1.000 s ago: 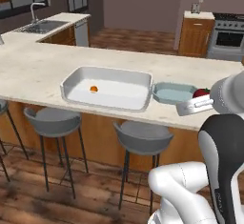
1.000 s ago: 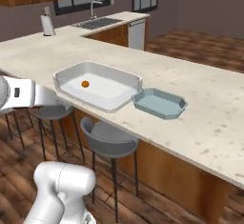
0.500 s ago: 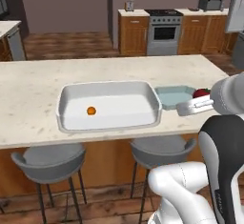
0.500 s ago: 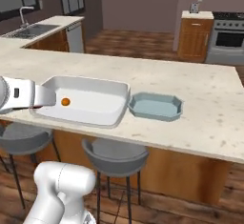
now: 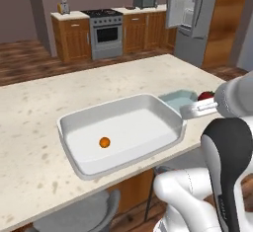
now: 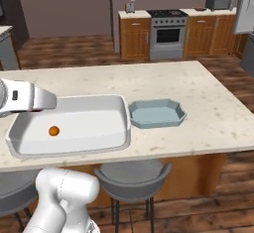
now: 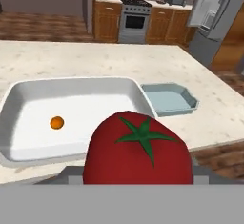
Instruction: Place the cold items (tomato and tangerine) from the fridge in one tupperware on the dining counter. Place the warm items (hot dog and kebab skewer) in the stove area in another tupperware.
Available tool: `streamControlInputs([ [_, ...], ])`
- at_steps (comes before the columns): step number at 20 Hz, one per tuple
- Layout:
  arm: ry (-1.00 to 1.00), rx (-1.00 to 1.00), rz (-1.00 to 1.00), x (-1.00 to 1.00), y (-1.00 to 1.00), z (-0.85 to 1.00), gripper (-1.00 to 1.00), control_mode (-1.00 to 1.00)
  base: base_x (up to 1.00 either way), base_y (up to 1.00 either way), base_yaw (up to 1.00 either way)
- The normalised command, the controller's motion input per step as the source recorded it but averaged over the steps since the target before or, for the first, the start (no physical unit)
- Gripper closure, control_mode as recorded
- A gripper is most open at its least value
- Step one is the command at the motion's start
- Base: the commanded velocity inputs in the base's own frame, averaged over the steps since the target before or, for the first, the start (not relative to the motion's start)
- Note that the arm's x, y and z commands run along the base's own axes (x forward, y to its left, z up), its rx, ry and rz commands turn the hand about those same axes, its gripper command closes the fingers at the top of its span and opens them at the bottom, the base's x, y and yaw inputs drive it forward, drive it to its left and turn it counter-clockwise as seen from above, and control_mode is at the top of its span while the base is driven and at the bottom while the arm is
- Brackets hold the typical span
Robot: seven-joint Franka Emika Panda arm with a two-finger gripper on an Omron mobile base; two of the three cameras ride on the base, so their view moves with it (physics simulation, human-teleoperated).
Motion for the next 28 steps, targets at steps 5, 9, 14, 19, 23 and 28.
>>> streamControlInputs([
  [5, 0.54, 0.00, -0.03, 0.60, 0.15, 0.00, 1.00, -1.00, 0.40, 0.22, -0.12],
  [9, 1.00, 0.00, 0.30, 1.00, 0.14, -0.21, 1.00, -1.00, 0.00, 0.00, 0.00],
  [14, 0.87, 0.00, 0.57, 0.95, 0.10, -0.54, 1.00, -1.00, 0.00, 0.00, 0.00],
  [19, 0.61, 0.00, 0.47, 0.68, 0.07, -0.55, 1.00, -1.00, 0.00, 0.00, 0.00],
  [23, 0.24, 0.00, 0.42, 0.59, 0.05, -0.67, 1.00, -1.00, 0.00, 0.00, 0.00],
  [28, 0.02, 0.00, 0.33, 0.46, 0.07, -0.62, 1.00, -1.00, 0.00, 0.00, 0.00],
])
